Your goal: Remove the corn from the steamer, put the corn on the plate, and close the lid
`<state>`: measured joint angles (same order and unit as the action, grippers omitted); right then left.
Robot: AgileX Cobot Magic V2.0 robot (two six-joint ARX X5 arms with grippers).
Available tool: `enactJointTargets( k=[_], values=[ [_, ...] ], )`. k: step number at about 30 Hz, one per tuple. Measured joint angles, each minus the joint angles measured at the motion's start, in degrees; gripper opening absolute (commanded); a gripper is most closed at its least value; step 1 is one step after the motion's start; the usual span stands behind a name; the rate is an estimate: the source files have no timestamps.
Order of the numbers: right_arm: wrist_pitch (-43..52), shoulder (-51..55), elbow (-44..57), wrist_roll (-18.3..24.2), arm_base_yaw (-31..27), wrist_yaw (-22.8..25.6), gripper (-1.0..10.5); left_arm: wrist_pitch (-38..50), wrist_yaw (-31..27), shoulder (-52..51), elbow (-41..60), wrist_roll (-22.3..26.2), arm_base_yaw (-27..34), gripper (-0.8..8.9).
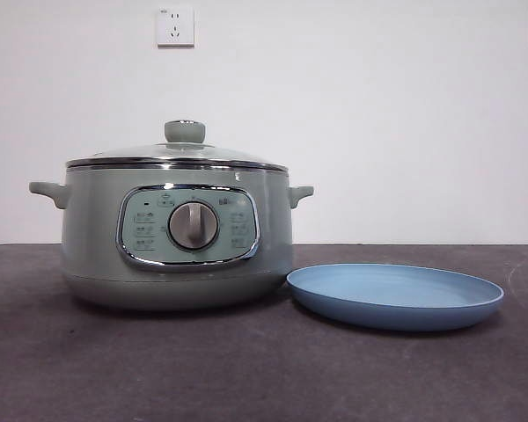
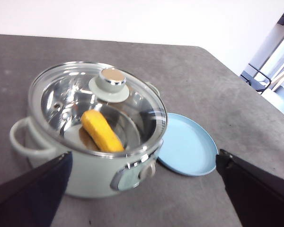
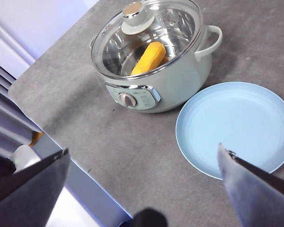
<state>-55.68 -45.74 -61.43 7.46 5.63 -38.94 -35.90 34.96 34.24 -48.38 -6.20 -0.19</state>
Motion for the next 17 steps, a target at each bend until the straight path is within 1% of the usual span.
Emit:
enactJointTargets(
  k=[7,11,17],
  values=[
    [0.0,-1.5,0.0,0.0,0.0,0.0,6.0,12.2,-0.9,12.2,-1.7,0.8,-4.3,5.22],
    [0.0,-2.6,0.0,0.0,0.0,0.0,6.0,16.8,-5.2,22.0,-6.0,3.2,-7.7,5.22],
    [0.0,-4.0,0.0,0.0,0.0,0.0,6.0,19.5,-10.7,35.3,-14.4,8.2,-12.2,5.22]
  ],
)
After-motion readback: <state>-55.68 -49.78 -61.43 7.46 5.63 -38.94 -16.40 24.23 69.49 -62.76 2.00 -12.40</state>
